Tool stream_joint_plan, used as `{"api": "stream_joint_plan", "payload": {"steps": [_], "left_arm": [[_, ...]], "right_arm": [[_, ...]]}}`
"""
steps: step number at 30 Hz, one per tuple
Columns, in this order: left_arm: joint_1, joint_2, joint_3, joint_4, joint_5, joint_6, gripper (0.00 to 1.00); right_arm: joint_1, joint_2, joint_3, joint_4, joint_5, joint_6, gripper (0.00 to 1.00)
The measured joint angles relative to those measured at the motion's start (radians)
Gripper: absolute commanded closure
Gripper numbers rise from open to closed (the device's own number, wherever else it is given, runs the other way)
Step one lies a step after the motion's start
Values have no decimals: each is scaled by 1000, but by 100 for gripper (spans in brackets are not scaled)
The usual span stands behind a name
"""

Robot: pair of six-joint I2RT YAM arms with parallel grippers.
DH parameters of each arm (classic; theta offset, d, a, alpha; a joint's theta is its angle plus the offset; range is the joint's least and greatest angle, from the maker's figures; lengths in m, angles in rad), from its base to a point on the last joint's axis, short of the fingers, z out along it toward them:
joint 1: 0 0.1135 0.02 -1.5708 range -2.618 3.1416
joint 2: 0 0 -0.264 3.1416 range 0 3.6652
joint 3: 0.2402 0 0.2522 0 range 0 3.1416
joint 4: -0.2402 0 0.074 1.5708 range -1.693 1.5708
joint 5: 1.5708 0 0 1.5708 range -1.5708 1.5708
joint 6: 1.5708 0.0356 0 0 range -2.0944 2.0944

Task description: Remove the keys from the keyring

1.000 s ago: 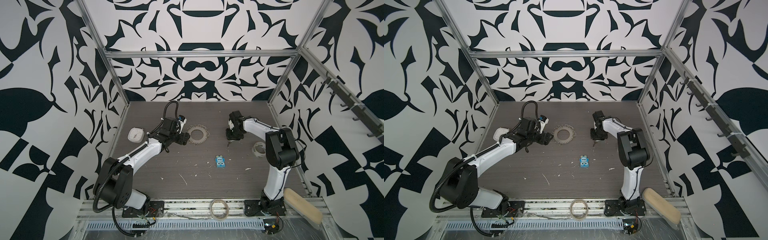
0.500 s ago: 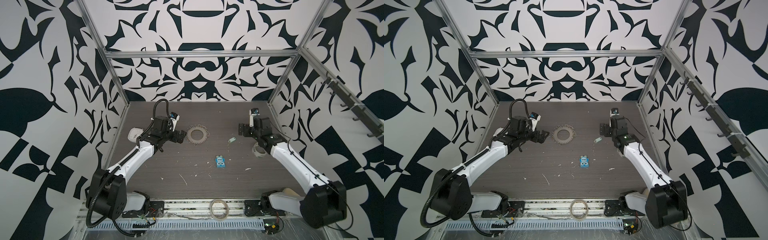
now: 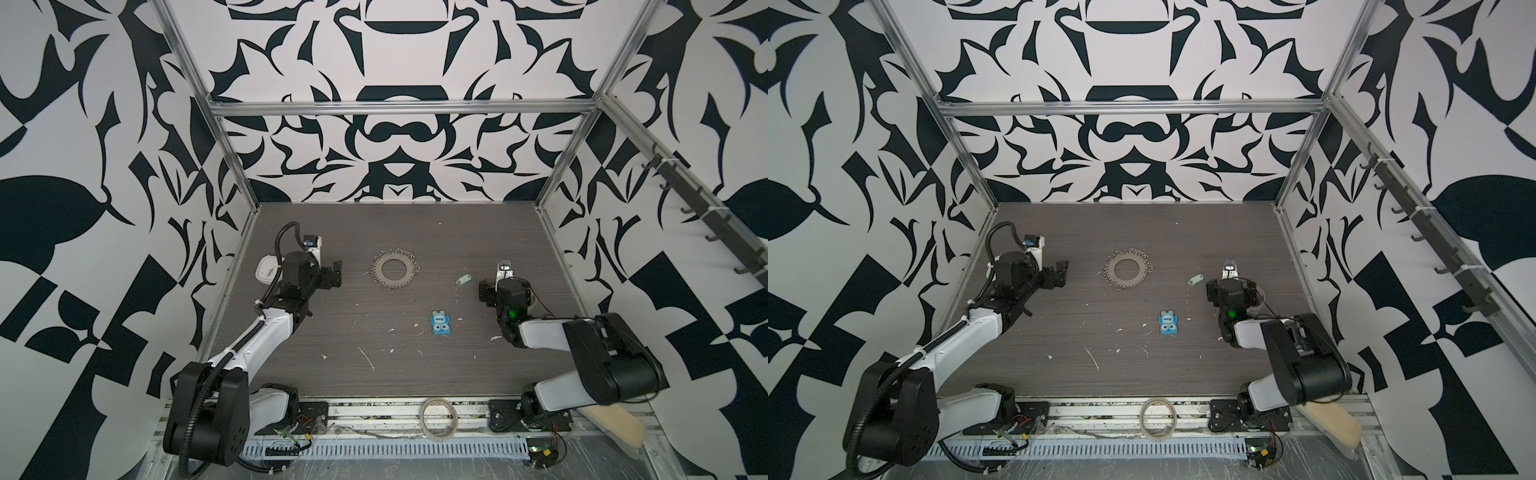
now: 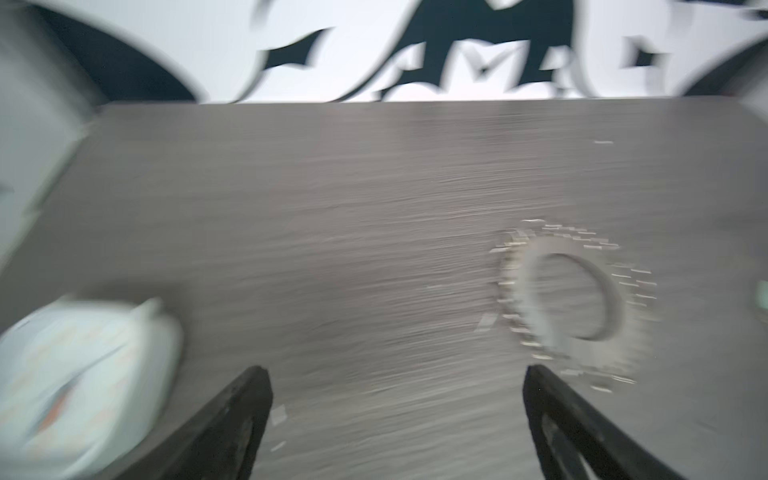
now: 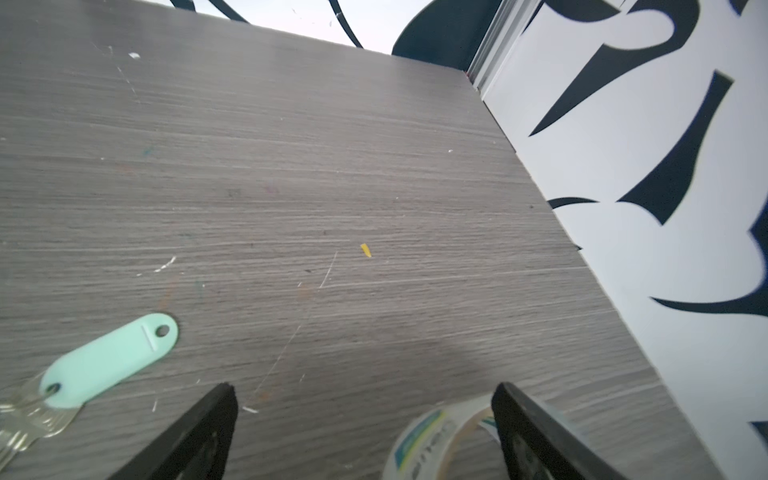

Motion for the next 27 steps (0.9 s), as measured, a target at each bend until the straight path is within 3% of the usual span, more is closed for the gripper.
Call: {"api": "stream_joint_plan", "payload": {"steps": [3, 9, 17, 27], "left_arm": [[54, -27, -126, 117, -114, 7, 1], [87, -17, -256, 356, -251, 51, 1], [116, 359, -281, 738, -305, 54, 0], [128, 374, -227, 760, -298, 42, 0]], "right_arm": [[0, 67, -56, 192, -7, -34, 0], [-13, 62, 8, 163, -26, -28, 0], [-21, 60, 28, 136, -24, -13, 0], [-24, 60, 28, 131, -26, -6, 0]]}}
